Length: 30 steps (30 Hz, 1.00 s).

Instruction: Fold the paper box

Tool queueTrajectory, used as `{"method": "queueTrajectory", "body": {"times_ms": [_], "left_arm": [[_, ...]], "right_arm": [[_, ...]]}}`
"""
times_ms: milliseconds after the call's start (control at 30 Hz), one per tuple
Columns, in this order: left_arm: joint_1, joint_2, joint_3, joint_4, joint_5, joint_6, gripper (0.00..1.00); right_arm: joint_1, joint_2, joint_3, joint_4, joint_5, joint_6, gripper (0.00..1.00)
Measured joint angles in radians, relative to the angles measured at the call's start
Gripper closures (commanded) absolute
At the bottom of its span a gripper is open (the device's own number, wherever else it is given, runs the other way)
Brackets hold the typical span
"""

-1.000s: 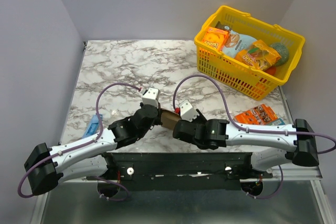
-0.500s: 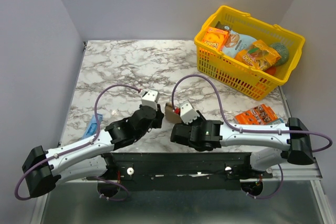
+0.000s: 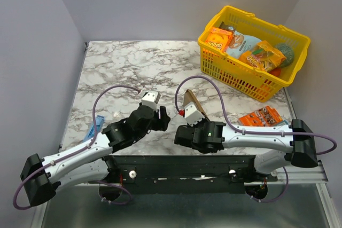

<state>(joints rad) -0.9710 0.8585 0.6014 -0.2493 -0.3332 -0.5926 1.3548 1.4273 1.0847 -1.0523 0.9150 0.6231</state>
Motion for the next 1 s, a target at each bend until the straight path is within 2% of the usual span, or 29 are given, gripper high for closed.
{"method": "queueTrajectory", "body": {"times_ms": [100, 333, 600, 800, 1000], "left_arm": [[0.088, 0.079, 0.028, 0.048, 0.071, 0.003, 0.14], [0.324, 0.239, 0.127, 0.226, 0.286, -0.019, 0.07], [0.348, 0.469, 0.288, 0.403, 0.466, -0.042, 0.06], [0.348, 0.576, 0.318, 0.456, 0.554, -0.053, 0.12], [0.348, 0.634, 0.319, 0.482, 0.583, -0.048, 0.19]], "right_arm": [[0.0, -0.002, -0.005, 0.008, 0.001, -0.009, 0.61], [0.0, -0.052, -0.041, 0.042, -0.007, -0.038, 0.61], [0.0, -0.055, -0.045, 0.057, -0.014, -0.056, 0.61], [0.0, -0.05, -0.045, 0.064, -0.014, -0.065, 0.61], [0.0, -0.046, -0.044, 0.065, -0.014, -0.066, 0.61]]}}
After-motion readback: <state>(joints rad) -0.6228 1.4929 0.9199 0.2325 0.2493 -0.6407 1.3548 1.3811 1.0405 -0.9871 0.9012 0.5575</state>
